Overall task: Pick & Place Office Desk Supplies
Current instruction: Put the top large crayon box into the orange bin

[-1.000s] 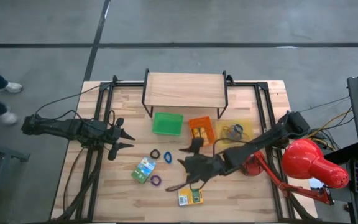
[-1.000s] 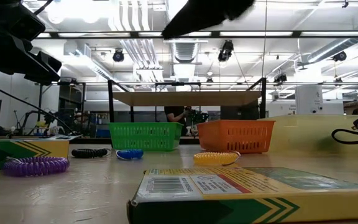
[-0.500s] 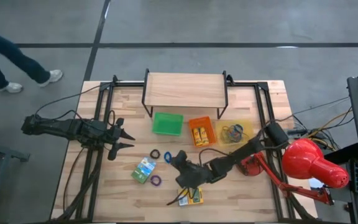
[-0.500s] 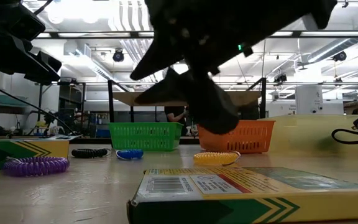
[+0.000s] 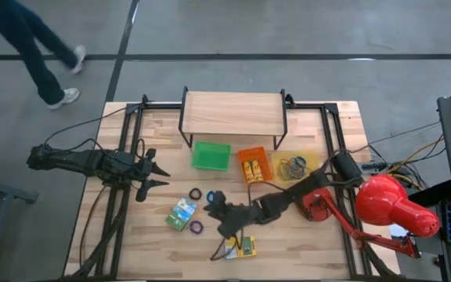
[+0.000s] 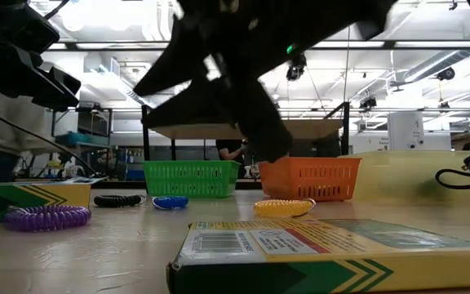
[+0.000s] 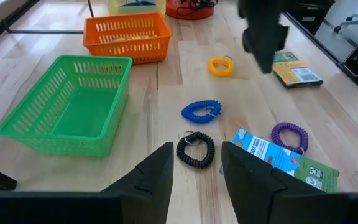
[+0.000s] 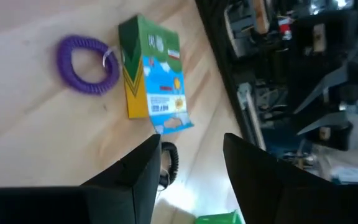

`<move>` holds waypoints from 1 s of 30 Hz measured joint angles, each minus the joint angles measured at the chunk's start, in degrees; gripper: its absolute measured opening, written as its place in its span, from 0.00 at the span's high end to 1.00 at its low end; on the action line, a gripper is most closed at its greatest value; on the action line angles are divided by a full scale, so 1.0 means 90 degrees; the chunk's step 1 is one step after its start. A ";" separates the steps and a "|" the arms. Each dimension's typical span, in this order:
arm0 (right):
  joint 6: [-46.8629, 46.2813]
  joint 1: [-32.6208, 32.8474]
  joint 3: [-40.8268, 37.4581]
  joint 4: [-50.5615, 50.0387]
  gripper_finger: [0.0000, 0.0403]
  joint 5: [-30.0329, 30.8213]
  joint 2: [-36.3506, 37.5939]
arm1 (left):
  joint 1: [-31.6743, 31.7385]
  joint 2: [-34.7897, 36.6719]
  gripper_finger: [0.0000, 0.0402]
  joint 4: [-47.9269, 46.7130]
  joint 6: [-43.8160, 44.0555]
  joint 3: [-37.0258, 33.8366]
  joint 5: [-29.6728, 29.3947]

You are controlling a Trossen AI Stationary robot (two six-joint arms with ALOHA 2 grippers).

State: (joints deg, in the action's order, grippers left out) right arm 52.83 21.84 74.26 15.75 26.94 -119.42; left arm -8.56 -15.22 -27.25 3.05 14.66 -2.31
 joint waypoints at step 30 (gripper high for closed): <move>0.0811 -0.0510 0.1379 -0.0077 0.63 -0.0665 -0.1438 | 0.0000 0.0002 0.65 -0.0005 0.0000 0.0000 -0.0002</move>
State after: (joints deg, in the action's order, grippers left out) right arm 60.13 17.25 86.67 15.07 20.95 -132.35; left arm -8.56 -15.20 -27.29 3.05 14.66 -2.32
